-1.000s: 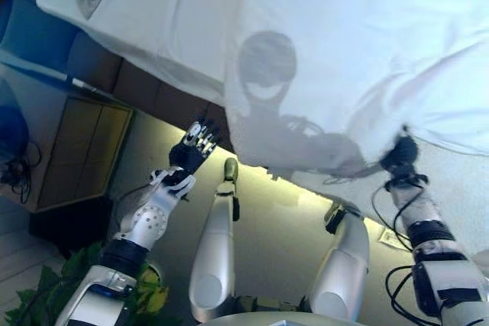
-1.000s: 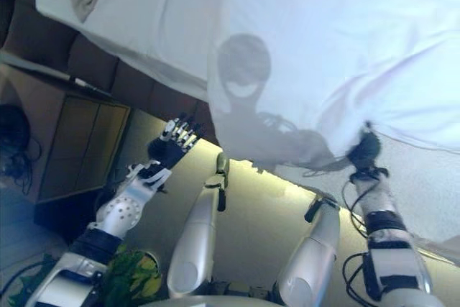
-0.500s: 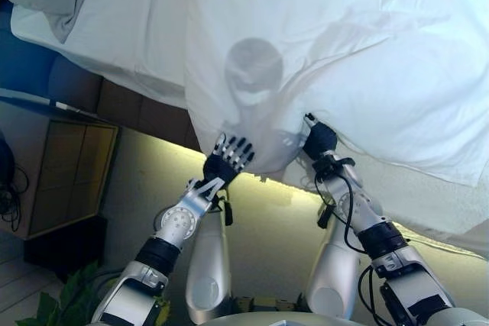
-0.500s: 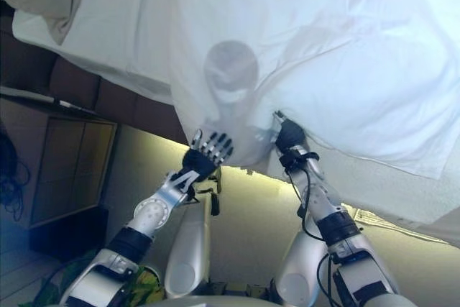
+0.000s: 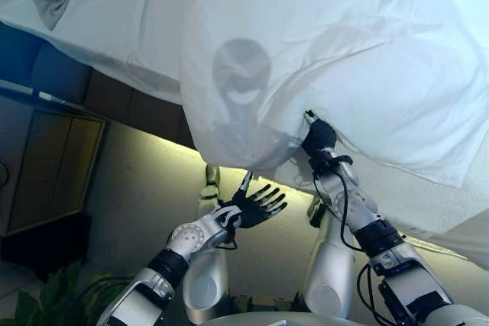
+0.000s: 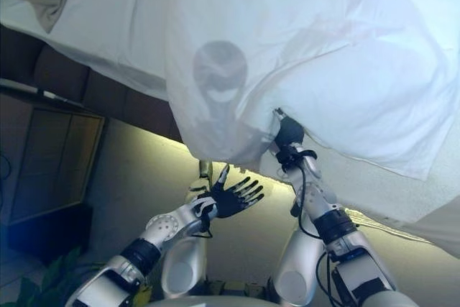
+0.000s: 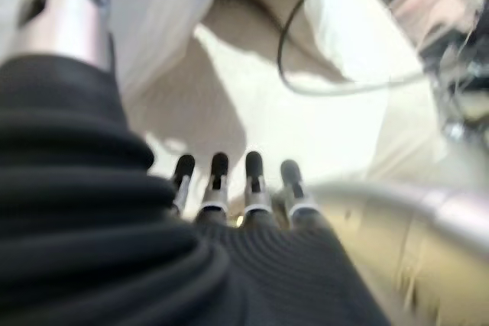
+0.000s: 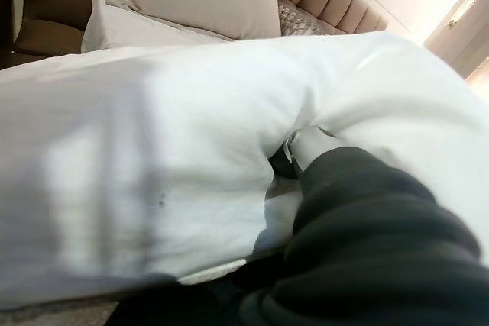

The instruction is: Make the bed neatly

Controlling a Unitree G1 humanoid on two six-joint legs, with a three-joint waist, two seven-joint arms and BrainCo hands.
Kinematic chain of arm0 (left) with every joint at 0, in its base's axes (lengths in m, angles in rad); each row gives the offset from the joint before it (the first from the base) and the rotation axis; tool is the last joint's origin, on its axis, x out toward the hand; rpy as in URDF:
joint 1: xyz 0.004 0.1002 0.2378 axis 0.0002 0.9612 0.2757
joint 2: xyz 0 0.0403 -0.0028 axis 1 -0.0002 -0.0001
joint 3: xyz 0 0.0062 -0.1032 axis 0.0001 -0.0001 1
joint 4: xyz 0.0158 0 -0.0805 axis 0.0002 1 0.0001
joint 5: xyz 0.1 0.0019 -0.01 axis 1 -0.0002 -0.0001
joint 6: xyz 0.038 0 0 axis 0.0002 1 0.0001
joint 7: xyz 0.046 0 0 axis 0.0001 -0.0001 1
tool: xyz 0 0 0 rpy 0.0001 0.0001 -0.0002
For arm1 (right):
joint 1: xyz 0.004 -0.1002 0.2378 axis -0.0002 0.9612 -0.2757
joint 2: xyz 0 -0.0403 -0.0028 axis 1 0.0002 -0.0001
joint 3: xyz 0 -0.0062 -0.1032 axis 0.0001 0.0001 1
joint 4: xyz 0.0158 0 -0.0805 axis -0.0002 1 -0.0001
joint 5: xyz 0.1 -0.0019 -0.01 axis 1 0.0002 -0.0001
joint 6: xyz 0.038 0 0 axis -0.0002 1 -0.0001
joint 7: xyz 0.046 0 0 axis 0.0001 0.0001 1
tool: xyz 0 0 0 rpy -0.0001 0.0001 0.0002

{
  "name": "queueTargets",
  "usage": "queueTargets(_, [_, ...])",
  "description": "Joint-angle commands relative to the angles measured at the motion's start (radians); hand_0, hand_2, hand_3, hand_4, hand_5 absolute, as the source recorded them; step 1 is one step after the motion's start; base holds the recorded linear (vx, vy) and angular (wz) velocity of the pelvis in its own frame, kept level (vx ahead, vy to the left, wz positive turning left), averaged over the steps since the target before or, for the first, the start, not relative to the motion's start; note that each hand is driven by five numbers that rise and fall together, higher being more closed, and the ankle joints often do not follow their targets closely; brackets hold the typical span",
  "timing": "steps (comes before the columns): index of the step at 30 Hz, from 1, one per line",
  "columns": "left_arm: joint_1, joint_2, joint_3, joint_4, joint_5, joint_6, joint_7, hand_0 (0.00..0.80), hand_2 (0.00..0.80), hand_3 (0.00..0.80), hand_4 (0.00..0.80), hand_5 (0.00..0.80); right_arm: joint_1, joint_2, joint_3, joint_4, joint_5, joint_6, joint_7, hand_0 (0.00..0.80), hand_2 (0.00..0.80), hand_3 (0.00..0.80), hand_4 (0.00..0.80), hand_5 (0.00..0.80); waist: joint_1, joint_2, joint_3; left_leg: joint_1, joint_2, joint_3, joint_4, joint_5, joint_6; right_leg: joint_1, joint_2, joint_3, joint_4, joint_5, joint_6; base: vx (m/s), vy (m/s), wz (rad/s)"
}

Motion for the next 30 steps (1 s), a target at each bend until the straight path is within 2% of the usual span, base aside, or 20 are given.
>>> queueTargets(1, [-0.053, -0.004, -0.072, -0.054, -0.090, -0.065, 0.031, 0.000, 0.000, 0.000, 0.000, 0.000, -0.094, 0.053, -0.025, -0.093, 0.038, -0.060, 0.036, 0.800, 0.800, 0.800, 0.800, 0.800, 0.043, -0.058, -0.001, -0.037, 0.036, -0.046, 0.081, 0.008, 0.007, 0.034, -0.055, 0.016, -0.160, 0.241, 0.088, 0.015, -0.072, -0.05])
queueTargets(3, [-0.069, -0.022, -0.078, -0.039, -0.090, -0.116, 0.024, 0.000, 0.000, 0.000, 0.000, 0.000, -0.102, 0.064, -0.024, -0.089, 0.043, -0.064, 0.037, 0.800, 0.800, 0.800, 0.800, 0.800, 0.041, -0.065, -0.002, -0.039, 0.038, -0.047, 0.082, 0.008, 0.007, 0.039, -0.052, 0.012, -0.167, 0.245, 0.087, 0.062, -0.045, -0.02])
queueTargets(4, [-0.068, -0.045, -0.072, -0.022, -0.090, -0.151, 0.012, 0.000, 0.000, 0.000, 0.000, 0.000, -0.102, 0.072, -0.022, -0.090, 0.044, -0.067, 0.038, 0.800, 0.800, 0.800, 0.800, 0.800, 0.042, -0.066, -0.005, -0.031, 0.050, -0.048, 0.097, -0.026, 0.001, 0.045, -0.043, 0.016, -0.148, 0.212, 0.089, 0.104, -0.031, -0.01])
queueTargets(9, [-0.111, -0.117, -0.055, -0.009, -0.090, -0.269, 0.011, 0.000, 0.000, 0.000, 0.000, 0.000, -0.100, 0.094, -0.019, -0.104, 0.036, -0.076, 0.032, 0.800, 0.800, 0.800, 0.800, 0.800, 0.024, -0.073, -0.005, -0.047, 0.053, -0.023, 0.114, -0.027, 0.004, 0.040, -0.050, 0.017, -0.130, 0.207, 0.087, 0.028, 0.004, -0.04])
queueTargets(17, [-0.210, -0.150, -0.035, -0.036, -0.090, -0.491, 0.089, 0.000, 0.000, 0.000, 0.000, 0.000, -0.109, 0.118, -0.019, -0.123, 0.000, -0.062, 0.019, 0.800, 0.800, 0.800, 0.800, 0.800, -0.003, -0.076, -0.010, -0.059, 0.051, 0.004, 0.118, -0.012, 0.004, 0.033, -0.054, 0.027, -0.133, 0.213, 0.083, 0.003, 0.050, 0.01])
queueTargets(19, [-0.221, -0.151, -0.022, -0.035, -0.090, -0.522, 0.100, 0.000, 0.000, 0.000, 0.000, 0.000, -0.106, 0.124, -0.017, -0.127, -0.006, -0.055, 0.017, 0.800, 0.800, 0.800, 0.800, 0.800, -0.008, -0.075, -0.009, -0.055, 0.050, 0.009, 0.115, -0.009, 0.004, 0.035, -0.052, 0.031, -0.133, 0.212, 0.081, 0.007, 0.074, -0.01])
queueTargets(26, [-0.282, -0.182, 0.084, 0.026, 0.097, -0.617, 0.186, 0.000, 0.000, 0.000, 0.000, 0.000, -0.124, 0.144, -0.012, -0.117, -0.029, -0.019, 0.016, 0.800, 0.800, 0.800, 0.800, 0.800, -0.027, -0.075, -0.014, -0.044, 0.059, 0.032, 0.095, 0.009, 0.005, 0.038, -0.045, 0.040, -0.128, 0.200, 0.077, 0.001, 0.070, -0.01])
queueTargets(27, [-0.290, -0.181, 0.100, 0.028, 0.129, -0.623, 0.209, 0.000, 0.000, 0.000, 0.000, 0.000, -0.126, 0.145, -0.013, -0.116, -0.031, -0.014, 0.017, 0.800, 0.800, 0.800, 0.800, 0.800, -0.031, -0.075, -0.012, -0.051, 0.054, 0.037, 0.080, 0.045, 0.012, 0.032, -0.048, 0.037, -0.144, 0.230, 0.069, -0.076, 0.103, -0.01])
queueTargets(30, [-0.303, -0.185, 0.152, 0.050, 0.167, -0.653, 0.219, 0.000, 0.000, 0.000, 0.000, 0.000, -0.128, 0.149, -0.013, -0.111, -0.033, 0.003, 0.019, 0.800, 0.800, 0.800, 0.800, 0.800, -0.040, -0.069, -0.015, -0.040, 0.056, 0.048, 0.071, 0.050, 0.013, 0.034, -0.043, 0.044, -0.138, 0.225, 0.067, -0.009, 0.093, -0.06])
